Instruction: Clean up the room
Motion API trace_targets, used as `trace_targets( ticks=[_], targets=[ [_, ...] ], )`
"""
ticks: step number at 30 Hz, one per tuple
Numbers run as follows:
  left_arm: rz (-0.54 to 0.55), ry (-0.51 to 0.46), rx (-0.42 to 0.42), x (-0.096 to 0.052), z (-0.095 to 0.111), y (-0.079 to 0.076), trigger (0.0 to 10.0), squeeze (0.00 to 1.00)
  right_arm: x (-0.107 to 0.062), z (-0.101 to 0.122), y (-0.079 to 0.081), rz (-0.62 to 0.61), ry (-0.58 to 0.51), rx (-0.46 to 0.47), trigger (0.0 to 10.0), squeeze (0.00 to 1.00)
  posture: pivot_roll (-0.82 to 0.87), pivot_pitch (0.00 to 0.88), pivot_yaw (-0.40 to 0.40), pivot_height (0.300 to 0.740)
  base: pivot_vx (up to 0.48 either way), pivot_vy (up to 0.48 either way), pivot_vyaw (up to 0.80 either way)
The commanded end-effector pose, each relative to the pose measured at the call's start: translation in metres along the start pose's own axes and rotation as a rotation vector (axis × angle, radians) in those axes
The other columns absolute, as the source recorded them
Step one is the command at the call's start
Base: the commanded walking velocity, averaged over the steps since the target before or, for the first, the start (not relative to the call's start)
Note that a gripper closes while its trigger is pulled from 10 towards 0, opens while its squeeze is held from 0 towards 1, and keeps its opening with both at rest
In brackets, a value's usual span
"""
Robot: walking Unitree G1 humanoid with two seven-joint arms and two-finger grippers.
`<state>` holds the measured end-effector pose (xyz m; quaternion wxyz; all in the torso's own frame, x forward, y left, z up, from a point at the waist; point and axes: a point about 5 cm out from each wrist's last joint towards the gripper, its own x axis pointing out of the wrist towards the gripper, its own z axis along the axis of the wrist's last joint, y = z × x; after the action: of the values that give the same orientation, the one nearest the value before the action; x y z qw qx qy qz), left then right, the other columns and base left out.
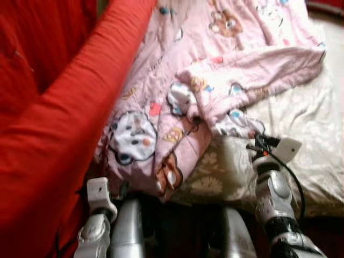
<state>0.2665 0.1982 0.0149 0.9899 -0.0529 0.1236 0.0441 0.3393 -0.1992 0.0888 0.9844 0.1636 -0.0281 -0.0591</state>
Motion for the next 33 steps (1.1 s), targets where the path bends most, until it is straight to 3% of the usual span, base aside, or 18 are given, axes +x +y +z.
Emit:
trace_targets(
  ticks=[1, 11, 29, 33],
  targets=[
    [0.013, 0.042, -0.001, -0.004, -0.012, 0.005, 10.0, 0.0, -0.007, -0.009, -0.005, -0.025, 0.023, -0.004, 10.0, 0.0, 0.07, 0.186, -0.027, 0.688, 0.0, 0.0, 0.0],
    [0.015, 0.095, 0.009, -0.003, -0.024, 0.011, 10.0, 0.0, -0.008, -0.007, -0.008, -0.06, 0.005, 0.004, 10.0, 0.0, 0.06, 0.169, -0.003, 0.74, 0.0, 0.0, 0.0],
    [0.014, 0.153, 0.022, -0.006, -0.037, 0.015, 10.0, 0.0, -0.009, -0.006, -0.011, -0.096, -0.012, 0.022, 10.0, 0.0, 0.06, 0.138, 0.016, 0.74, 0.0, 0.0, 0.0],
    [0.041, 0.195, -0.007, -0.01, -0.045, 0.019, 10.0, 0.0, -0.01, -0.011, -0.009, -0.098, 0.016, 0.005, 10.0, 0.0, 0.06, 0.143, 0.016, 0.74, 0.0, 0.0, 0.0]
  ],
)
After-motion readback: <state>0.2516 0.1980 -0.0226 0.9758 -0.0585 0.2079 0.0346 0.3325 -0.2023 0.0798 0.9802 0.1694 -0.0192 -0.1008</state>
